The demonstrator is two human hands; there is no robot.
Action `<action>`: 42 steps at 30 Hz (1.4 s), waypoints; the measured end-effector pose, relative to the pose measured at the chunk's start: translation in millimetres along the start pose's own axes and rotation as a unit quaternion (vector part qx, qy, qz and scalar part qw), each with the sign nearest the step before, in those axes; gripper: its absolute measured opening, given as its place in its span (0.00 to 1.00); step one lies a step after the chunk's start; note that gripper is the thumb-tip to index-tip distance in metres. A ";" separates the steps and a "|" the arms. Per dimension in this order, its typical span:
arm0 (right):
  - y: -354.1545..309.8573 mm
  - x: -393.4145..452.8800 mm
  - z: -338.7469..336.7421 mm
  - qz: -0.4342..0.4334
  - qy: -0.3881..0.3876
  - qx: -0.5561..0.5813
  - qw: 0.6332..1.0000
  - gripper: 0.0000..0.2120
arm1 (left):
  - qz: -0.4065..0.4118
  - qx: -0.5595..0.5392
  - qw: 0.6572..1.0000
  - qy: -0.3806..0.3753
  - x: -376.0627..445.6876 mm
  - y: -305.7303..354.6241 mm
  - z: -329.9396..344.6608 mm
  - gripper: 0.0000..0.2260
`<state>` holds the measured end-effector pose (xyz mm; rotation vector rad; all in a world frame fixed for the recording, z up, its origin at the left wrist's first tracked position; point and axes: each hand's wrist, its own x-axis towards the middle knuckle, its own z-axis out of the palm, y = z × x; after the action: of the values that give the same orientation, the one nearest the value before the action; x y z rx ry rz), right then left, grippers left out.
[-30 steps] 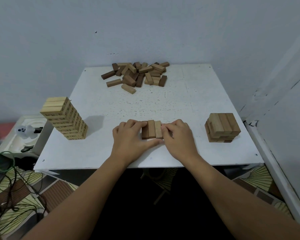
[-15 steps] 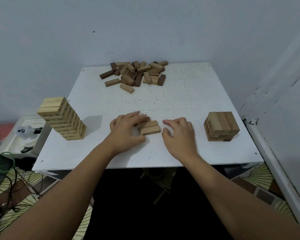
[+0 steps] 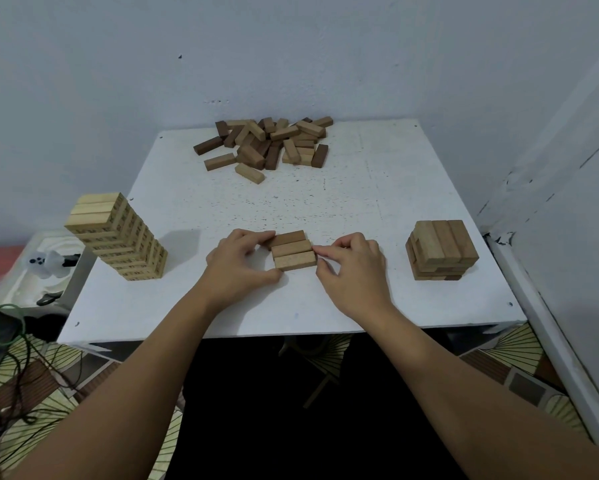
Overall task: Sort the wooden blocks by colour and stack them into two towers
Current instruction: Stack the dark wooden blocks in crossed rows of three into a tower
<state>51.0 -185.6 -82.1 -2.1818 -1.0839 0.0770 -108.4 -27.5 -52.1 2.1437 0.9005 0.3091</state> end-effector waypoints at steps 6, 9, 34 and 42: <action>-1.0 0.0 -0.5 0.001 -0.006 -0.002 1.000 0.12 | 0.002 -0.029 1.000 -0.003 -1.2 0.2 -0.7 0.34; -1.3 -0.5 -1.4 0.002 -0.010 -0.006 1.000 0.12 | 0.000 -0.036 0.999 0.001 -2.2 1.0 -1.3 0.37; -3.3 1.6 -5.0 0.025 -0.039 -0.010 0.999 0.08 | -0.004 -0.046 0.999 0.007 1.4 -5.5 -1.4 0.32; -2.8 2.2 -4.8 0.019 -0.035 -0.020 0.999 0.10 | -0.004 -0.050 0.999 0.009 0.8 -4.8 -1.4 0.32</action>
<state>52.1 -185.6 -76.2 -2.2506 -1.0926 0.1509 -110.9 -24.0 -54.8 2.0478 0.8862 0.3622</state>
